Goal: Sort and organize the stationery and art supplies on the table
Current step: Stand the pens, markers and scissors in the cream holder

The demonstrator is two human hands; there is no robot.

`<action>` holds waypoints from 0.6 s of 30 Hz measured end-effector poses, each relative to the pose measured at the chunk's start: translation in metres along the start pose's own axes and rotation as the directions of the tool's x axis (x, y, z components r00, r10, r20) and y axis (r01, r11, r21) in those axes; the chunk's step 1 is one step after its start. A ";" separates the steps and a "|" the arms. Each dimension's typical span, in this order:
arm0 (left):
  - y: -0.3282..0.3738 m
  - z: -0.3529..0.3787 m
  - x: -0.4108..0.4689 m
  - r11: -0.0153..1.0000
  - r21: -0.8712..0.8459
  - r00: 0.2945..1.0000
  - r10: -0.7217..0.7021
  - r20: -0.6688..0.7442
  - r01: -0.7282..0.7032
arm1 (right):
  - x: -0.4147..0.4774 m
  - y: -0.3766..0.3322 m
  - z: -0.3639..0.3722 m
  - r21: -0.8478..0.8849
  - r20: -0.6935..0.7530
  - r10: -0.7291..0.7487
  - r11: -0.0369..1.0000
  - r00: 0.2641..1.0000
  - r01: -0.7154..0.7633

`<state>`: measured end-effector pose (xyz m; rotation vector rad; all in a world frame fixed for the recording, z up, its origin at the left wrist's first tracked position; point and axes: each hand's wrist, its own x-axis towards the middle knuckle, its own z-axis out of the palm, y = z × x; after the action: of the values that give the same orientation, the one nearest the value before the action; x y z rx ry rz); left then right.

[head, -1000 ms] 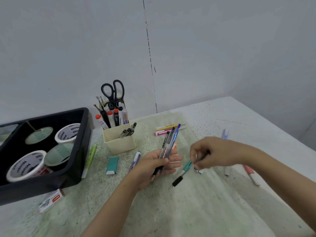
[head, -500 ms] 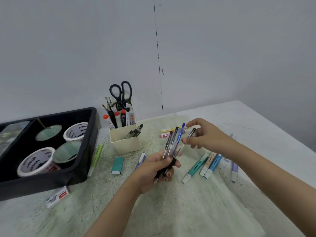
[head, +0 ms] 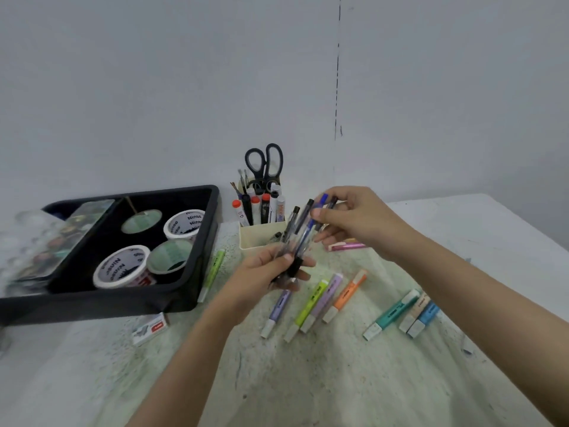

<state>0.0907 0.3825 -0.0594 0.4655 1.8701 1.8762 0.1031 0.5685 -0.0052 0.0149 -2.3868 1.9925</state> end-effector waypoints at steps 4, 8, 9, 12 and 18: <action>0.017 -0.019 0.007 0.964 0.244 0.975 0.148 -0.166 -0.105 | 0.022 -0.020 0.017 -0.036 0.011 -0.108 0.994 0.994 0.108; 0.033 -0.034 0.016 0.918 0.356 0.946 0.255 -0.200 -0.173 | 0.043 -0.033 0.031 -0.170 -0.045 -0.227 0.961 0.973 0.216; 0.034 -0.037 0.018 0.928 0.323 0.934 0.270 -0.233 -0.187 | 0.048 -0.034 0.033 -0.213 -0.065 -0.262 0.946 0.963 0.244; 0.032 -0.046 0.025 0.904 0.335 0.835 0.390 -0.388 -0.266 | 0.061 -0.030 0.039 -0.330 -0.093 -0.351 0.894 0.932 0.304; 0.028 -0.058 0.033 0.922 0.237 0.730 0.388 -0.563 -0.308 | 0.070 -0.009 0.052 -0.467 0.000 -0.403 0.809 0.915 0.357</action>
<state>0.0305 0.3517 -0.0356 0.2868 2.4669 2.3688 0.0327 0.5164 -0.0035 0.3461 -2.4778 1.1991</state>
